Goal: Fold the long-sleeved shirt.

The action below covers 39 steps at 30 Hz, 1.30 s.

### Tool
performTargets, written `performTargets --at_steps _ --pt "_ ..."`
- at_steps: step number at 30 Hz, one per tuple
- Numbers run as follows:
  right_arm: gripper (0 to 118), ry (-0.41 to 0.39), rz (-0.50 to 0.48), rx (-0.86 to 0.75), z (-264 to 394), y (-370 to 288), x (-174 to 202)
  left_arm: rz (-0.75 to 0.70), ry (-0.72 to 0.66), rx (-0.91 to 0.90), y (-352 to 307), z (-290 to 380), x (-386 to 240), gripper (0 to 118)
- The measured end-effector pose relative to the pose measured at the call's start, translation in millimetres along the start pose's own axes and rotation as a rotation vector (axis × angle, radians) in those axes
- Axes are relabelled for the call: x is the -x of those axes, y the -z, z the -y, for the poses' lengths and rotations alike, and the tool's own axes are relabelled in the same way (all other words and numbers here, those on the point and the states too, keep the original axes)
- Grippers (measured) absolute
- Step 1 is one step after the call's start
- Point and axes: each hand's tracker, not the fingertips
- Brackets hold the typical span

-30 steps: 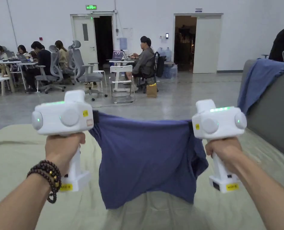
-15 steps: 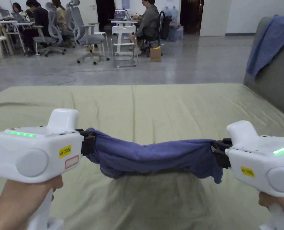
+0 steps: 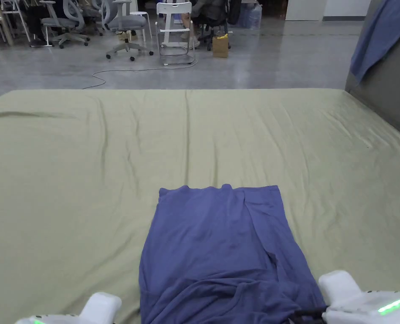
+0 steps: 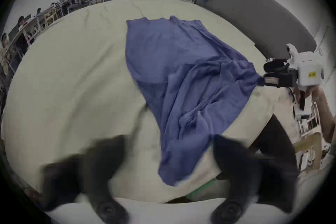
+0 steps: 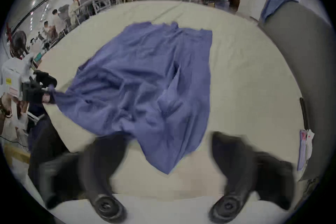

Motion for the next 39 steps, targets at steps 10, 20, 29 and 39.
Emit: performTargets --at_steps 10,20,29,39 --pt "0 0.032 0.049 -0.237 -36.8 -73.3 5.6 -0.069 -0.062 -0.245 -62.2 -24.4 -30.6 0" --pt "0 0.016 0.004 -0.172 -32.1 -59.4 16.4 -0.161 -0.118 0.016 26.5 7.8 -8.7 111" --pt "0 -0.098 -0.032 -0.135 -91.3 -7.6 40.3 -0.197 -0.086 0.048 27.7 43.2 -37.1 52" --pt "0 -0.224 -0.114 -0.093 -273.0 148.0 112.8 -0.026 -0.163 0.066 18.5 29.4 -36.0 6"
